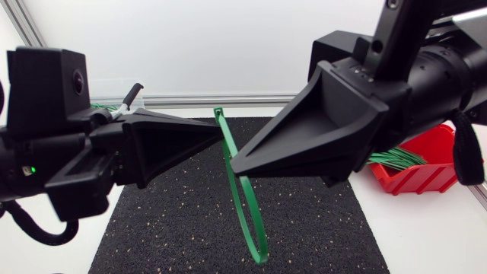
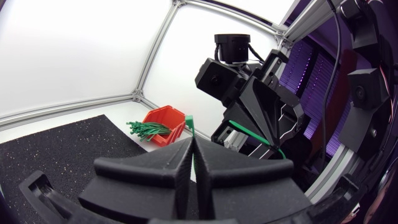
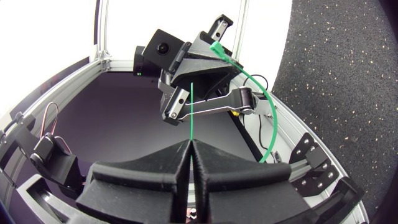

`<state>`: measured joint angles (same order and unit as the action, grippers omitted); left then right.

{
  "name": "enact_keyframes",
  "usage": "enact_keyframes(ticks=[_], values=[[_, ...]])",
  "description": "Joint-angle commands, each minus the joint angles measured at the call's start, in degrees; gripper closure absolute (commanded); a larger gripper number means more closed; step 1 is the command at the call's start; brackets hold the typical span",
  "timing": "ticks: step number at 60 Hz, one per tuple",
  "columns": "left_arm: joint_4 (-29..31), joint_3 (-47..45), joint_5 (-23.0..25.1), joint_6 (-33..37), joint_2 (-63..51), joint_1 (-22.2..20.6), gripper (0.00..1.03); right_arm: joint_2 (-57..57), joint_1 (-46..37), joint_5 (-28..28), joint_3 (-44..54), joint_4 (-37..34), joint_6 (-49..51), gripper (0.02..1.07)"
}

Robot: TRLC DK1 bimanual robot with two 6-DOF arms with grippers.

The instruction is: Take a green cable tie from the red box, thread the tail through the head to close it, then place it in the transparent bin on the left.

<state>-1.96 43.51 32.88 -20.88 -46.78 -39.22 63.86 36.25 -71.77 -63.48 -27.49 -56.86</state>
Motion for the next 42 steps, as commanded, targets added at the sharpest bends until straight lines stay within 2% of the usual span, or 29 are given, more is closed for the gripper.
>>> enact_keyframes(ticks=[1, 42], values=[[0.0, 1.1, -0.1, 1.1, 1.1, -0.5, 1.00, 0.8, -0.5, 0.2, -0.7, -0.7, -1.3, 1.01], [0.5, -1.5, -1.3, 2.4, 3.1, -1.6, 1.00, 2.6, -0.6, 0.1, -1.0, 0.2, -0.9, 1.01]])
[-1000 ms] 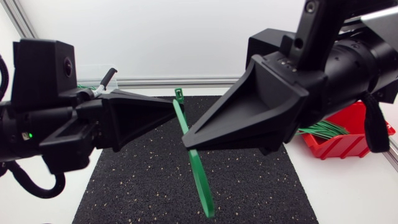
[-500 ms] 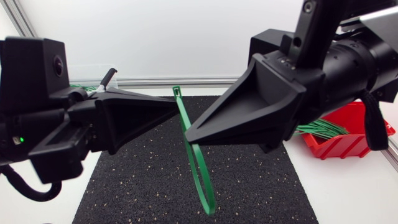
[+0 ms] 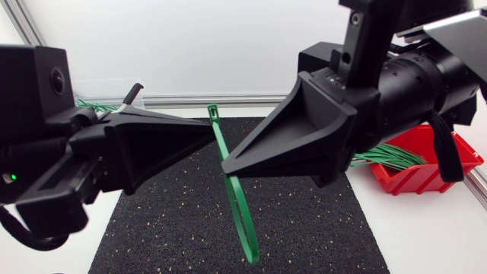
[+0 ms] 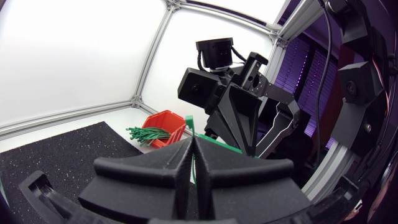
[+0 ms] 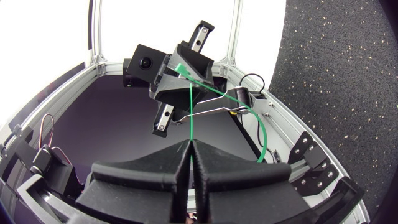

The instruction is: Take a green cable tie from the red box, thread the tail through the head to close it, then place it in the transparent bin on the left.

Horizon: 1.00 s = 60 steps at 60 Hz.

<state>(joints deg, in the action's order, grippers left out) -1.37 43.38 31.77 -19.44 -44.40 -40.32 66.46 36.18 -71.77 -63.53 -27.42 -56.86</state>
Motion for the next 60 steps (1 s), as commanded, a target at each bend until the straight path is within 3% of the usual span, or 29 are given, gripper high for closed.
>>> enact_keyframes(ticks=[1, 60], values=[[-0.1, -1.4, -0.2, 0.9, 0.6, -0.6, 1.00, 0.0, -0.5, 0.1, -1.0, 0.3, -0.9, 1.01], [0.0, -2.1, -0.5, 1.3, 1.5, -1.2, 1.00, 2.5, -2.3, 0.0, 0.2, 3.7, -1.2, 1.01]])
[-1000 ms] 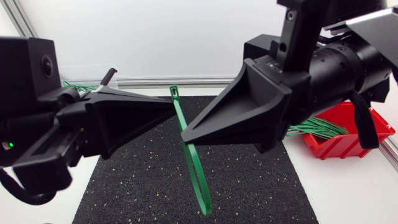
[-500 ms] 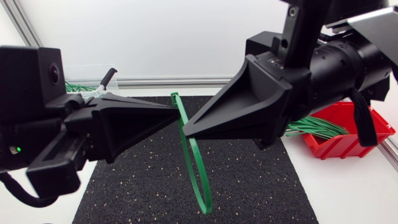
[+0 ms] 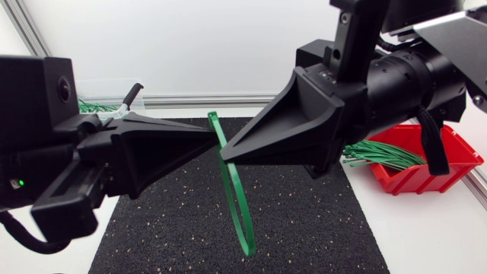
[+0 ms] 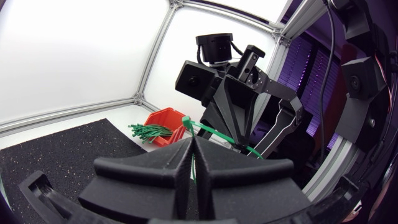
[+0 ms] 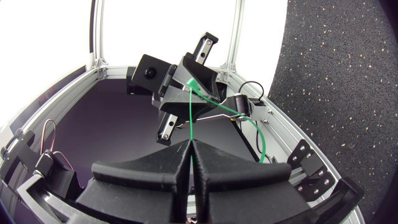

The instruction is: Take a green cable tie from the red box, thread the tail through the head to close it, then place it in the transparent bin on the left.

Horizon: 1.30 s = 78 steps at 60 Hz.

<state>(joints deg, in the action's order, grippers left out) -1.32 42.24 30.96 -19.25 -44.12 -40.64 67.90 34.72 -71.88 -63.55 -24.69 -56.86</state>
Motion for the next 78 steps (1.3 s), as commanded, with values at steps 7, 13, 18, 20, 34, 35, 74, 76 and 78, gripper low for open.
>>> enact_keyframes(ticks=[7, 13, 18, 20, 34, 35, 74, 76, 78], values=[[-0.1, -0.9, -0.7, 2.0, 1.3, -1.6, 1.00, 1.5, -0.8, 0.2, -0.2, 1.1, -1.4, 1.01], [0.2, -1.0, -3.0, 3.5, 1.5, -3.4, 1.00, 2.4, -0.7, 0.2, -0.6, 1.0, -1.4, 1.01], [0.4, -1.2, -5.0, 4.8, 1.8, -5.0, 1.00, 2.8, -0.7, 0.2, -0.9, 1.0, -1.5, 1.01], [0.4, -1.4, -6.1, 5.2, 1.9, -5.6, 1.00, 2.8, -0.8, 0.2, -1.0, 1.0, -1.5, 1.01], [0.5, -2.4, -11.8, 9.0, 3.2, -8.7, 1.00, 3.6, -1.5, 0.2, -1.8, 0.3, -1.6, 1.01], [0.5, -2.5, -12.2, 9.3, 3.2, -8.8, 1.00, 3.6, -1.6, 0.2, -1.9, 0.1, -1.6, 1.01], [0.5, -3.0, -20.7, 13.3, 4.6, -14.8, 1.00, 6.8, -2.9, 1.2, -5.0, -4.1, -1.9, 1.01], [0.4, -3.0, -20.8, 13.6, 4.6, -14.8, 1.00, 6.8, -2.9, 1.3, -4.8, -4.1, -1.9, 1.01], [0.5, -3.0, -21.0, 13.7, 4.6, -14.7, 1.00, 6.6, -2.9, 1.4, -4.7, -4.1, -1.8, 1.01]])
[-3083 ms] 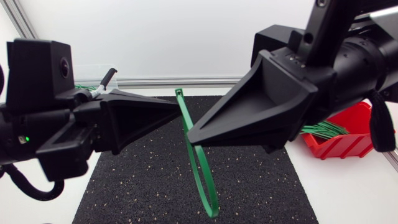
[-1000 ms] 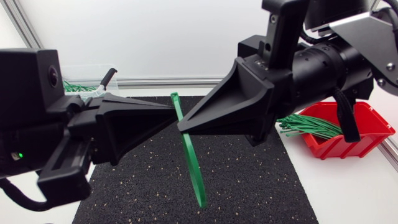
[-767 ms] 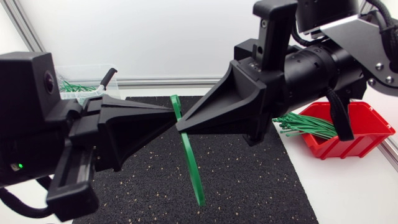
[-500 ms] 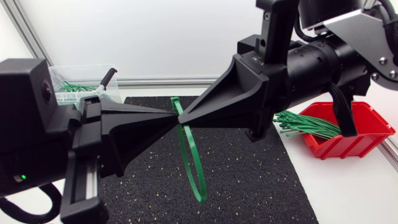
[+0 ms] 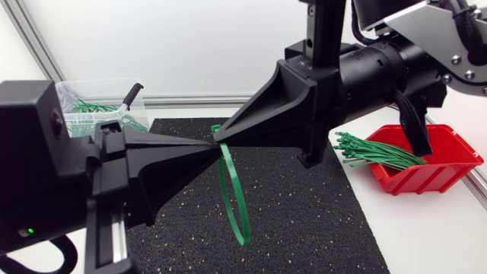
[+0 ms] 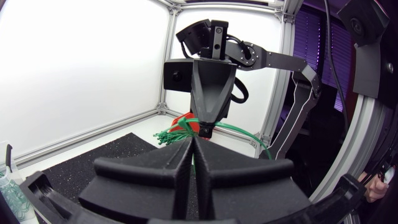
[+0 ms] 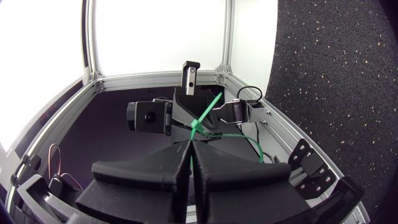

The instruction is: Take a green cable tie from the red box, thread the tail through the head to close it, then place it in the transparent bin on the left.

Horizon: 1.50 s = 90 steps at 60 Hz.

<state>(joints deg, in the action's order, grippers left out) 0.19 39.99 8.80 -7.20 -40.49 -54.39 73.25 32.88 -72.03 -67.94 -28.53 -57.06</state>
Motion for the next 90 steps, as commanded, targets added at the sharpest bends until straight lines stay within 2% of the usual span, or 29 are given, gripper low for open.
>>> enact_keyframes(ticks=[1, 8, 26, 36, 39, 42, 58, 65, 73, 77, 90], values=[[-1.0, -0.7, 1.1, 1.7, 1.0, -1.0, 1.00, 1.2, -1.0, 1.6, -0.2, -0.2, -1.5, 1.00], [-0.5, -0.7, 1.0, 2.2, 1.3, -0.5, 1.00, 0.0, -0.9, 1.6, 0.6, -0.2, -1.1, 0.81], [1.4, -2.1, 1.3, 6.1, 1.6, 3.7, 1.00, -2.1, -3.4, 1.5, 1.1, 0.7, 1.4, 0.80], [0.9, -3.3, 1.3, 8.7, 1.6, 4.4, 1.00, -0.2, -4.9, 1.3, 0.4, 0.6, 5.0, 0.80], [0.8, -3.7, 1.3, 10.1, 1.6, 4.4, 1.00, 1.0, -4.8, 1.1, -0.4, 0.4, 7.2, 0.69], [0.8, -3.8, 1.2, 11.0, 1.4, 4.1, 1.00, 2.1, -4.5, 1.1, -0.8, 0.3, 8.7, 0.63], [0.7, -3.6, -2.6, 18.6, -0.6, 1.7, 1.00, 6.6, -4.3, 0.6, -2.2, 0.1, 18.3, 0.63], [-1.2, -4.7, -6.7, 22.8, -1.7, -0.4, 1.00, 7.8, -4.8, -0.9, -2.5, 0.1, 21.8, 0.63], [-3.3, -6.1, -8.4, 26.4, -2.5, -1.2, 1.00, 8.3, -4.7, -2.2, -1.8, 0.1, 25.1, 0.63], [-4.1, -6.7, -10.0, 27.2, -2.7, -2.1, 1.00, 8.5, -4.6, -2.9, -1.3, 0.1, 26.1, 0.63], [-4.9, -7.5, -10.3, 27.6, -2.9, -2.2, 1.00, 9.9, -2.5, -2.9, -0.5, -2.1, 28.8, 0.64]])
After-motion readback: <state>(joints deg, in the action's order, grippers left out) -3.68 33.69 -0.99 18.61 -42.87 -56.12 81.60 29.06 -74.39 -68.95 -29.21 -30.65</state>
